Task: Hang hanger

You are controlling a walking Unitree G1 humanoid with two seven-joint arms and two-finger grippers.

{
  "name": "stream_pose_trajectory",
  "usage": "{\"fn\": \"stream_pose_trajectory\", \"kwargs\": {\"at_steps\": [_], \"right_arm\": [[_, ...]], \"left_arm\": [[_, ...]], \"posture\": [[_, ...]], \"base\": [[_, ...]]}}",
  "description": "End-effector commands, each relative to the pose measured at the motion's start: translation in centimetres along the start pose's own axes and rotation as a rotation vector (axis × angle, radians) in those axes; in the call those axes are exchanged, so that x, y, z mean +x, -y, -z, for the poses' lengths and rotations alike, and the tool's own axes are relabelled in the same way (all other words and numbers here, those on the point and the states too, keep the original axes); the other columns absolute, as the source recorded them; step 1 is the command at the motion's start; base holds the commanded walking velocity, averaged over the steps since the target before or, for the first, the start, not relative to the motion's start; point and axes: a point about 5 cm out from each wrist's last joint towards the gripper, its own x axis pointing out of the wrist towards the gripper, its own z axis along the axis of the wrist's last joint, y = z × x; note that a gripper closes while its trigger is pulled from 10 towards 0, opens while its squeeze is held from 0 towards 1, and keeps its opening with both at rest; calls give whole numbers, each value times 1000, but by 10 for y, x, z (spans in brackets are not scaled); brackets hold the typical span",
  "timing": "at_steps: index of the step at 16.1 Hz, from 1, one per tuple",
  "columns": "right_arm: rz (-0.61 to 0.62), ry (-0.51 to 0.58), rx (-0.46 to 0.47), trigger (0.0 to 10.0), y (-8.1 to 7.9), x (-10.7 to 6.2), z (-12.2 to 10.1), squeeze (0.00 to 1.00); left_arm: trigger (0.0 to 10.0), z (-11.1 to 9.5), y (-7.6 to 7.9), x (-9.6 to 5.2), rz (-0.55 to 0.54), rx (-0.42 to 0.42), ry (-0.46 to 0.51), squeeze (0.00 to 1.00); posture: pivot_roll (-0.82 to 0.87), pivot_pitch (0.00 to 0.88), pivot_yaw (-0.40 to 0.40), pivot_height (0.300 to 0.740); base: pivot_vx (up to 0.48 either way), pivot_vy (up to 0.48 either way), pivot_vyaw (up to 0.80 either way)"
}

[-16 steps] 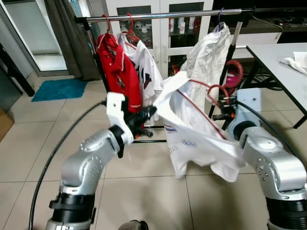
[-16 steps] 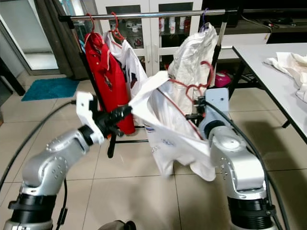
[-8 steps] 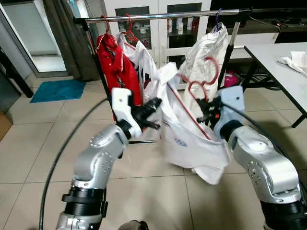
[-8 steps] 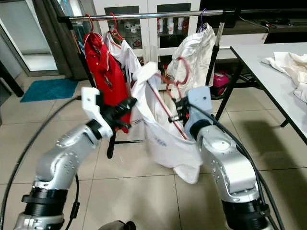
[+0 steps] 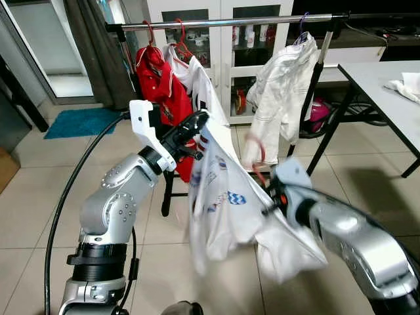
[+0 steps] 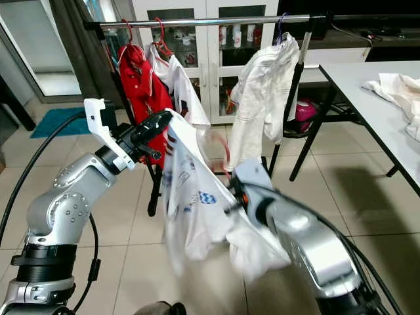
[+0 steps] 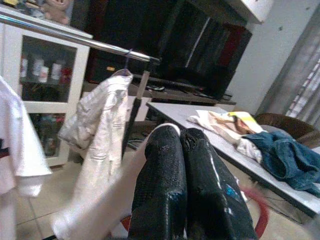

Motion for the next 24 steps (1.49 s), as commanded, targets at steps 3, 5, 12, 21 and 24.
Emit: {"fn": "stream_pose_trajectory", "kwargs": {"at_steps": [3,5,12,21,24], "right_arm": [[39,-34,-4,10000,6,0,5,0],[233,124,66,10000,30,-2,-18,0],[280,385,119,10000,39,-10,-56,0],[174,424,98,10000,26,-9,-60,0],[40,480,101,10000,25,-19,-67,0]], "left_arm": [[0,-4,14,2,92,28,-8,0],[0,10,4,-3,-1,78,-85,0],[0,8,-24,-13,-246,266,-92,0],[10000,31,2,-9,-24,257,-214,1000],[10000,15,0,-27,97,262,-201,1000]], "posture": [[-108,0,108,740],[-109,0,114,740],[-104,0,110,740],[-111,0,116,740],[-110,0,115,740]], "base": [[0,0,0],[0,0,0],[0,0,0],[0,0,0],[0,0,0]]}}
